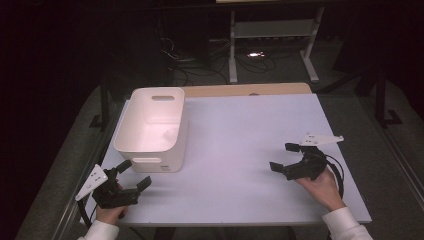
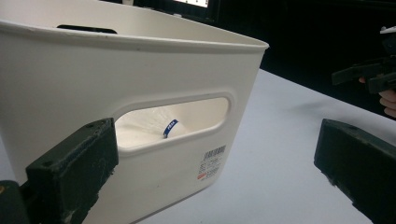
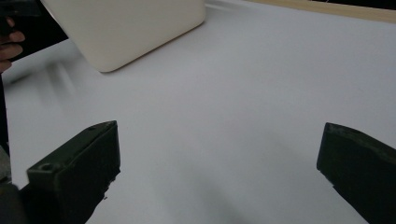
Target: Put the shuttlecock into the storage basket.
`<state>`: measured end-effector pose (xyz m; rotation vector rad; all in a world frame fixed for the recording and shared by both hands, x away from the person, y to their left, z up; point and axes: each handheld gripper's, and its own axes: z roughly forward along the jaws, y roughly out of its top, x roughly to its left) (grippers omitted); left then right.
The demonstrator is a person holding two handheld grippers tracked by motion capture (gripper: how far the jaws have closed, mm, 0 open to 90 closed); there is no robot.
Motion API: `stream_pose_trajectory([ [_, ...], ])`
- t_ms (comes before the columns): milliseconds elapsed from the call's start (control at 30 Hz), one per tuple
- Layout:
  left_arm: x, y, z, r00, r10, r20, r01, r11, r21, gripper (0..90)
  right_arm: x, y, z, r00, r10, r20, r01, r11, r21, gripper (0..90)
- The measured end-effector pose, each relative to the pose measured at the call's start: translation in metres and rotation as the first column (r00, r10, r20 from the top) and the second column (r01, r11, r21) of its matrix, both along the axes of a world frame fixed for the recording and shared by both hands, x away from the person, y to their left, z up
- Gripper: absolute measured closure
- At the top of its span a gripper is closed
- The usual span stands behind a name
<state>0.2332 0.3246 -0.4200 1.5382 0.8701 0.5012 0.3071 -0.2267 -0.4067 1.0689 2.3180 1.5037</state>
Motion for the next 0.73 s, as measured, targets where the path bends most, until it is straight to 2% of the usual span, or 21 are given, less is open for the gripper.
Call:
stream_pose_trajectory([
  [200,0.0,0.0,0.0,1.0,0.0,-0.003,0.0,1.0,0.007,0.0,-0.006,-0.008,-0.003,0.9996,-0.026,0.012,0.026,0.9997,0.002,0.0],
  [400,0.0,-0.001,0.0,1.0,0.0,0.001,0.0,1.0,-0.003,0.0,-0.011,-0.018,-0.007,0.9986,-0.052,0.011,0.052,0.9986,0.013,0.0],
  [733,0.0,-0.001,0.0,0.9999,-0.01,0.004,0.01,0.9999,0.0,0.0,-0.014,-0.022,-0.008,0.9969,-0.073,0.03,0.073,0.9972,0.019,0.0],
])
